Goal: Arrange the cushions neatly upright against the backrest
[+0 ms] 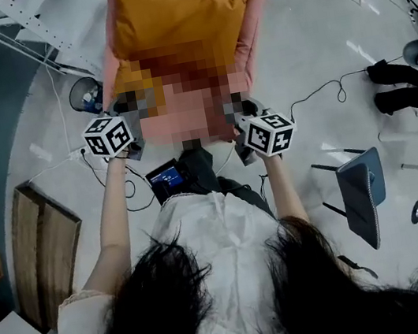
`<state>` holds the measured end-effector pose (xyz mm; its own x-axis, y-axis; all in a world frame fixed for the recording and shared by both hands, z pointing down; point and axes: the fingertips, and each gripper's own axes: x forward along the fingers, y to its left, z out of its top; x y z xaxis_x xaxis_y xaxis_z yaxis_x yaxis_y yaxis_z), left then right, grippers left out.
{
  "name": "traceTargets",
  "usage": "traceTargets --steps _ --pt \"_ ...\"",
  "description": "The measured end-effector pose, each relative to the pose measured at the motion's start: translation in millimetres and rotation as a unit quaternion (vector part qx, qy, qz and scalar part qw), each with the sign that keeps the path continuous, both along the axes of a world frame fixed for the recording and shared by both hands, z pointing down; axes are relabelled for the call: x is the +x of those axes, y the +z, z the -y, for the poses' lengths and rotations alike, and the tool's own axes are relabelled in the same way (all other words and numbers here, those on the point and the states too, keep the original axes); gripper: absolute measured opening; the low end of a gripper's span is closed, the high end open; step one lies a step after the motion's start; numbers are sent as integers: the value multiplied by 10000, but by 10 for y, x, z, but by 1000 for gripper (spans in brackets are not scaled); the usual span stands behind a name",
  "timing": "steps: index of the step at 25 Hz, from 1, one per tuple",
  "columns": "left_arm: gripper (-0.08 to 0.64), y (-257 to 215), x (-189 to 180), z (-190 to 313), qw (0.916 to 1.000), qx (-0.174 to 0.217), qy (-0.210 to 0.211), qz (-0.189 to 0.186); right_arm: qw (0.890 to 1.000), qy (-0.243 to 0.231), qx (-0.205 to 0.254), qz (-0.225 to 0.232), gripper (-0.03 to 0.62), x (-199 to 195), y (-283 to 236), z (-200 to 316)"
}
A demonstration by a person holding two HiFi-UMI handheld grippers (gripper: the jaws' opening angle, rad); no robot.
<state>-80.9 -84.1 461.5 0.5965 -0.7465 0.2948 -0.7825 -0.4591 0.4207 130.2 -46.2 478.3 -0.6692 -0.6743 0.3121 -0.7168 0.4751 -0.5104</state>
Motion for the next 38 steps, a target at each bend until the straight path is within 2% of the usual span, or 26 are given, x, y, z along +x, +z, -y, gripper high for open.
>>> traceTargets --steps 3,7,12,18,26,32,38 --pt "225 87 12 -273 9998 -60 -97 187 9998 -183 -65 47 183 -97 67 -236" --pt "210 127 -89 -500 9991 -138 -340 225 9991 -366 -175 111 178 -230 142 -454" --pt "201 149 -427 -624 9975 -192 -592 329 9975 -648 -249 96 175 -538 161 -537" --pt "201 291 -841 -570 9956 -287 -772 440 9959 -837 -354 7 175 -961 216 -373" --pt "201 553 -1479 -223 9939 -482 -506 851 9937 -685 -846 -249 175 -1759 396 188" --pt "201 764 -1872 102 9946 -619 -254 793 9900 -576 -1117 -641 176 -2368 575 693" --pt "201 954 -2110 296 9934 -724 80 886 9815 -137 -1451 -1246 253 -2816 882 1192"
